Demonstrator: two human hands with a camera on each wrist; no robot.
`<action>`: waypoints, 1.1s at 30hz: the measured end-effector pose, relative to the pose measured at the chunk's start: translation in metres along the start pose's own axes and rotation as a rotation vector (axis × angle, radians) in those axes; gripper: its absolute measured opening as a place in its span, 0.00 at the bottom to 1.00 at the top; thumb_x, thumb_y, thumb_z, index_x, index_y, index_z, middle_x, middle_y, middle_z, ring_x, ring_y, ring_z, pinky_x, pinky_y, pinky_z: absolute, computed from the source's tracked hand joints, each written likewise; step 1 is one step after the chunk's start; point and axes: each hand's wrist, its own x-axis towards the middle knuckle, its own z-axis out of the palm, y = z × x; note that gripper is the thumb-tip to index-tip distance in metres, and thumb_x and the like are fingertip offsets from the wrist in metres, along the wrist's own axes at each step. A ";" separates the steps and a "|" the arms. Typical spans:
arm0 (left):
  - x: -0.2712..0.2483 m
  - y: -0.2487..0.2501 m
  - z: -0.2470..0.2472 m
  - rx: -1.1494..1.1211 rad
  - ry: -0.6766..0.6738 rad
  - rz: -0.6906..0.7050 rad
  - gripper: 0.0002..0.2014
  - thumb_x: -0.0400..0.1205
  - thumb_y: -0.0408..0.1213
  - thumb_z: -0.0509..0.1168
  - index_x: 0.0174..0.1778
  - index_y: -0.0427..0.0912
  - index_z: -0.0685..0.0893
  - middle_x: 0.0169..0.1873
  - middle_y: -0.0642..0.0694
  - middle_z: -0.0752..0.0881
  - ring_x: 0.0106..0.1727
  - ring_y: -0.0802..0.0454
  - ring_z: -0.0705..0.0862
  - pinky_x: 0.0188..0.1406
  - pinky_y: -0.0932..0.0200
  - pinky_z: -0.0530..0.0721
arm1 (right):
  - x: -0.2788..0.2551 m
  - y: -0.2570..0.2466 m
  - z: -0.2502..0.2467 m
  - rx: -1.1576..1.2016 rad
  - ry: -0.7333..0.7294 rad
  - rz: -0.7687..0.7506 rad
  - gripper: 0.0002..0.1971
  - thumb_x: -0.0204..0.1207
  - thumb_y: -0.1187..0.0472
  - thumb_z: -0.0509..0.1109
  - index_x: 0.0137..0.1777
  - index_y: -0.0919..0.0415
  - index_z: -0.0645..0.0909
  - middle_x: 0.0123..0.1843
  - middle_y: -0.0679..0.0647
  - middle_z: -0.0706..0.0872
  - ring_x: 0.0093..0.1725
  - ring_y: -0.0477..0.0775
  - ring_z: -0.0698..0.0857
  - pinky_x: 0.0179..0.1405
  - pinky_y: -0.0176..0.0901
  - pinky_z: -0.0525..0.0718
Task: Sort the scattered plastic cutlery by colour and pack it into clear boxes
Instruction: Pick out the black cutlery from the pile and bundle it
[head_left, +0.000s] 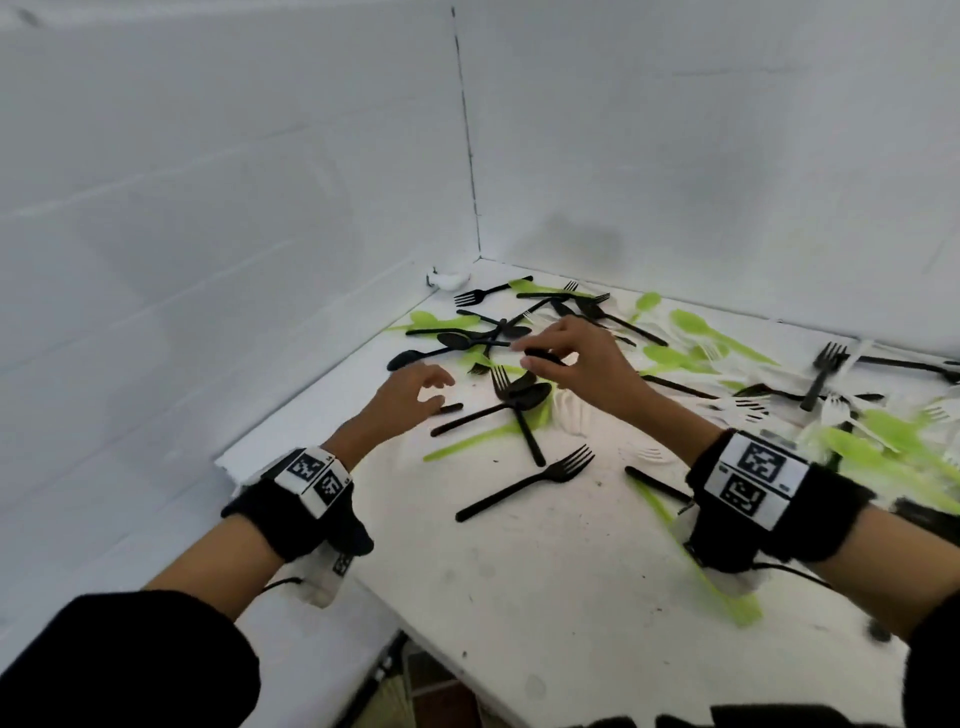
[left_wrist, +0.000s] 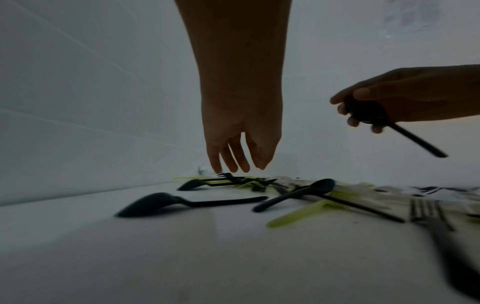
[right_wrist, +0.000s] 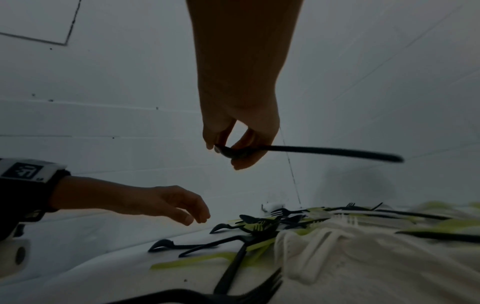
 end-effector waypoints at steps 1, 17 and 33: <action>-0.004 -0.014 -0.005 0.036 -0.011 -0.053 0.11 0.78 0.32 0.68 0.57 0.40 0.83 0.53 0.40 0.83 0.56 0.47 0.79 0.59 0.56 0.74 | 0.004 -0.002 0.007 -0.018 -0.048 -0.002 0.11 0.74 0.60 0.74 0.56 0.55 0.87 0.44 0.57 0.80 0.39 0.42 0.76 0.40 0.25 0.71; -0.016 -0.095 -0.050 0.011 -0.125 -0.114 0.10 0.76 0.31 0.71 0.52 0.43 0.88 0.45 0.46 0.87 0.47 0.53 0.82 0.52 0.62 0.76 | 0.043 0.024 0.054 -0.286 -0.251 0.424 0.17 0.72 0.56 0.75 0.58 0.63 0.84 0.56 0.58 0.86 0.59 0.55 0.81 0.49 0.34 0.72; 0.056 -0.048 -0.061 -0.630 0.081 -0.102 0.09 0.84 0.30 0.59 0.50 0.44 0.84 0.39 0.51 0.84 0.35 0.66 0.83 0.37 0.69 0.82 | 0.035 0.053 0.038 -0.177 -0.090 0.600 0.07 0.67 0.65 0.78 0.42 0.56 0.84 0.37 0.54 0.82 0.38 0.49 0.79 0.30 0.33 0.71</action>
